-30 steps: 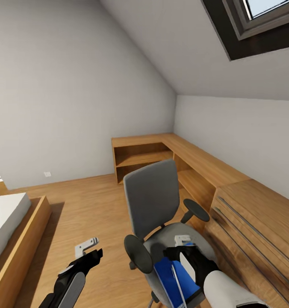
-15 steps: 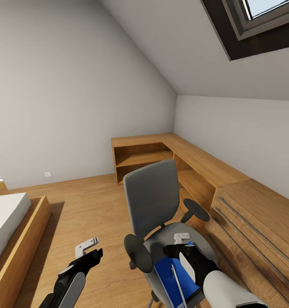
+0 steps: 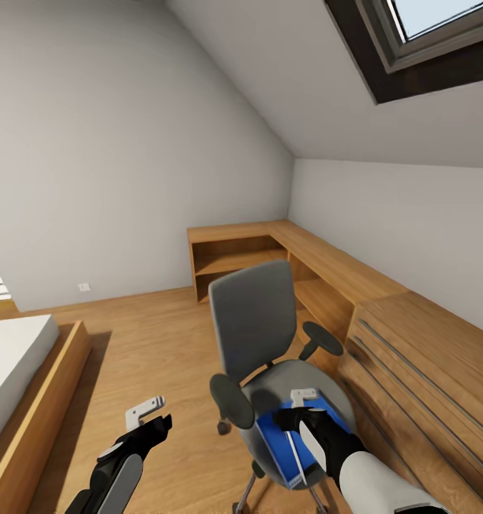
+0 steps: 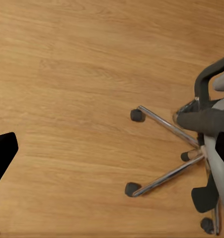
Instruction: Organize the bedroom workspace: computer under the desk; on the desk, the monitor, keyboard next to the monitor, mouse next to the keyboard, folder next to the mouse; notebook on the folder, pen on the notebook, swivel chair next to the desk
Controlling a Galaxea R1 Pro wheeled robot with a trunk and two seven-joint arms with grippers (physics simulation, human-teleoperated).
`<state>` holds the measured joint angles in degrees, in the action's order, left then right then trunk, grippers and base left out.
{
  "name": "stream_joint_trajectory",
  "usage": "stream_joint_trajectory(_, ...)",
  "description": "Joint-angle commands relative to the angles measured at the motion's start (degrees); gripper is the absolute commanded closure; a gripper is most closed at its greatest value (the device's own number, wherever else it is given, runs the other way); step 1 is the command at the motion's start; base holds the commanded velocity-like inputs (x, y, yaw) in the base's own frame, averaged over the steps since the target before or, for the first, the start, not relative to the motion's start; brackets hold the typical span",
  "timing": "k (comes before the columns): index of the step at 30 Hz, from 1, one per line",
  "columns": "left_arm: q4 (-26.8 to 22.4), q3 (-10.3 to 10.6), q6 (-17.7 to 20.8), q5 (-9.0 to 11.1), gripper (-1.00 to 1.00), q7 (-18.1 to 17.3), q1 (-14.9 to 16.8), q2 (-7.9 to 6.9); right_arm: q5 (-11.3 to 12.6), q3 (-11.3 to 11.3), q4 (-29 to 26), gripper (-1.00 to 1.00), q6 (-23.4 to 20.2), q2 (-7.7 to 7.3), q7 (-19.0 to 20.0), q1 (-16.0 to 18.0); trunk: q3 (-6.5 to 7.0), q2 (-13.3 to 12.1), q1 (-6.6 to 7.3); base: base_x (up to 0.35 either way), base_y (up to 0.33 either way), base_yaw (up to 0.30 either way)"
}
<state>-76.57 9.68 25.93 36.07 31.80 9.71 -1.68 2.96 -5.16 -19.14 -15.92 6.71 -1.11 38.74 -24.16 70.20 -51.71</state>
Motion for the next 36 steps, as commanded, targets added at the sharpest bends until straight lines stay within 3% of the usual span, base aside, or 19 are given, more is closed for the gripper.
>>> stream_joint_trajectory(1, -0.1, 0.2, 0.0, 0.5, -1.0, 0.5, 0.0, -0.07, 0.3, -0.4, -0.1, -1.0, -0.3, -0.03, -0.1, 0.0, -0.07, 0.0, 0.01, -0.168, 0.0, 0.0)
stream_joint_trajectory(11, -0.1, 0.2, 0.1, 0.6, -1.0, 0.5, 0.1, -0.08, 0.2, -0.3, -0.1, -1.0, -0.5, -0.09, -0.3, 0.0, -0.07, 0.0, 0.01, -0.186, 0.0, 0.0)
stream_joint_trajectory(36, -0.1, 0.2, 0.2, 0.6, -1.0, 0.6, 0.1, -0.08, 0.3, -0.2, -0.2, -1.0, -0.5, -0.29, -0.3, 0.0, -0.51, 0.0, 0.01, -0.008, 0.0, 0.0)
